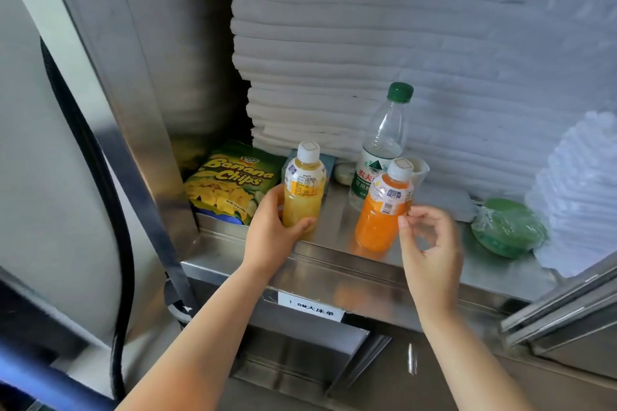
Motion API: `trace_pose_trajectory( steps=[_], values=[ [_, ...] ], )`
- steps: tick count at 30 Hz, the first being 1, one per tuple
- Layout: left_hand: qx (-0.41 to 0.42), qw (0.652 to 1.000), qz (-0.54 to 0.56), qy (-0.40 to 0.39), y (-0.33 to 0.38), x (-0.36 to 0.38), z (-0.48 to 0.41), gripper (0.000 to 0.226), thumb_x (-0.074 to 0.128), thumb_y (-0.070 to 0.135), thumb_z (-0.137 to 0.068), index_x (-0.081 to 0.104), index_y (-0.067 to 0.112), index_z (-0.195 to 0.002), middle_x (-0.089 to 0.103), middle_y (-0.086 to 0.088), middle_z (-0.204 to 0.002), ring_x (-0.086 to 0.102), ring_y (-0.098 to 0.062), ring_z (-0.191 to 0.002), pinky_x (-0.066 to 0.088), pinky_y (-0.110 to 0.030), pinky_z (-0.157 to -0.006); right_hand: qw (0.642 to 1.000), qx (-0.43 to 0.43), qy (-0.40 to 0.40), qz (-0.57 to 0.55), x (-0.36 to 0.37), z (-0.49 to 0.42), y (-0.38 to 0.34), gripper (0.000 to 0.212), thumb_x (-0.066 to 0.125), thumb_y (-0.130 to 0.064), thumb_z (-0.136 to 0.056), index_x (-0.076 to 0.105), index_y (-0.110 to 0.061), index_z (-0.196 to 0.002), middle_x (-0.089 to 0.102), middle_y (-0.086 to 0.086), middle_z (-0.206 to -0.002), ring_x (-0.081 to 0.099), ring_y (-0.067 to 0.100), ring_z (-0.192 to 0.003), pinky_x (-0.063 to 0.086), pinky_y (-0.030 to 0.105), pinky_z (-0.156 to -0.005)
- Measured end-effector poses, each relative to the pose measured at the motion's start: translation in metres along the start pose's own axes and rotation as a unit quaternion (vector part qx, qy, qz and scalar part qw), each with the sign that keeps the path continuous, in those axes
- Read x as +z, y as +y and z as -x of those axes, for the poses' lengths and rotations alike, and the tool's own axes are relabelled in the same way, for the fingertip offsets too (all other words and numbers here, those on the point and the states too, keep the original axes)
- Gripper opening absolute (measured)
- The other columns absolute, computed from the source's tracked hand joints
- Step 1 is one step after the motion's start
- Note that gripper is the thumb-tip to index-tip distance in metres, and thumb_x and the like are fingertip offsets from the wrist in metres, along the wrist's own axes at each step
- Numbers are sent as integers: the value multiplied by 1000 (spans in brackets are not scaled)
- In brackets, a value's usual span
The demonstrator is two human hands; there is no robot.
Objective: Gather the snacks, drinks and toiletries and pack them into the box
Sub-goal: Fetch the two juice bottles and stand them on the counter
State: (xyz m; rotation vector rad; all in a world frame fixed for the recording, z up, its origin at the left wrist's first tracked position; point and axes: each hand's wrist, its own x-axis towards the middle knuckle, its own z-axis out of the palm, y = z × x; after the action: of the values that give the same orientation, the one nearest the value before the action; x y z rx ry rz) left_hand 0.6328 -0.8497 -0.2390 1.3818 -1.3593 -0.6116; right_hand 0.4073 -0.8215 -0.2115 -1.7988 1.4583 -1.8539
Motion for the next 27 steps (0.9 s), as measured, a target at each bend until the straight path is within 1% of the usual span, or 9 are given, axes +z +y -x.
trace_pose_trajectory(
  steps=[3, 6, 9, 12, 15, 17, 20, 23, 27],
  values=[
    [3, 1000, -1, 8, 1, 6, 0, 69, 80, 29, -70, 41, 23, -128, 54, 9, -117, 54, -12, -106, 52, -29, -83, 1000, -9, 6, 15, 2, 4, 0, 18, 69, -15, -84, 58, -15, -98, 58, -9, -92, 59, 9, -82, 49, 26, -76],
    [8, 1000, -4, 5, 2, 9, 0, 71, 80, 28, -71, 41, 19, -129, 54, 2, -122, 53, -16, -110, 51, -41, -89, 997, -60, -43, 3, 23, 13, -14, 18, 65, -24, -85, 57, -17, -100, 58, -3, -92, 60, 11, -81, 49, 22, -74],
    [30, 999, 3, -20, 2, 5, 1, 72, 78, 30, -72, 42, 16, -132, 54, -1, -124, 53, -15, -114, 48, -42, -92, 985, -23, -169, -13, 61, 8, -41, 52, 70, -36, -80, 50, -15, -122, 54, -8, -114, 57, 6, -104, 49, 17, -82],
    [57, 997, -11, -54, 0, -2, 5, 73, 75, 29, -76, 37, 19, -138, 50, 5, -129, 50, -9, -116, 46, -36, -94, 983, 31, -180, -31, 90, -15, -63, 69, 74, -42, -75, 43, -15, -131, 51, -5, -123, 54, 6, -110, 51, 24, -88],
    [47, 997, -16, -51, -2, -7, 6, 75, 78, 26, -73, 38, 21, -136, 48, 5, -125, 50, -3, -106, 47, -23, -88, 989, 6, -147, 27, 100, -40, -74, 56, 75, -41, -73, 54, -14, -117, 55, 0, -111, 55, 14, -102, 50, 33, -85],
    [41, 998, -40, -30, -1, -6, 5, 74, 81, 23, -69, 43, 20, -132, 46, 5, -115, 50, -7, -100, 46, -23, -86, 985, 0, -163, 55, 99, -53, -75, 41, 77, -35, -74, 60, -15, -106, 59, -2, -102, 57, 15, -94, 49, 35, -83],
    [48, 995, -91, -11, 0, -1, 3, 70, 82, 23, -67, 48, 14, -128, 48, -1, -113, 49, -16, -100, 46, -30, -85, 969, 44, -238, 56, 90, -68, -76, 33, 76, -34, -75, 63, -24, -104, 65, -11, -99, 60, 4, -91, 51, 27, -81],
    [54, 993, -109, 7, -1, 3, 5, 69, 83, 25, -65, 50, 10, -124, 51, -6, -115, 48, -19, -101, 44, -30, -84, 951, 41, -294, 90, 84, -81, -78, 35, 77, -34, -74, 62, -28, -105, 65, -14, -96, 62, 3, -90, 51, 22, -78],
    [66, 992, -109, 14, -3, 3, 6, 65, 83, 25, -65, 52, 6, -119, 52, -7, -111, 50, -21, -98, 45, -32, -83, 953, -2, -280, 116, 79, -99, -89, 35, 72, -42, -78, 63, -24, -106, 64, -14, -91, 60, -5, -80, 45, 7, -66]
  ],
)
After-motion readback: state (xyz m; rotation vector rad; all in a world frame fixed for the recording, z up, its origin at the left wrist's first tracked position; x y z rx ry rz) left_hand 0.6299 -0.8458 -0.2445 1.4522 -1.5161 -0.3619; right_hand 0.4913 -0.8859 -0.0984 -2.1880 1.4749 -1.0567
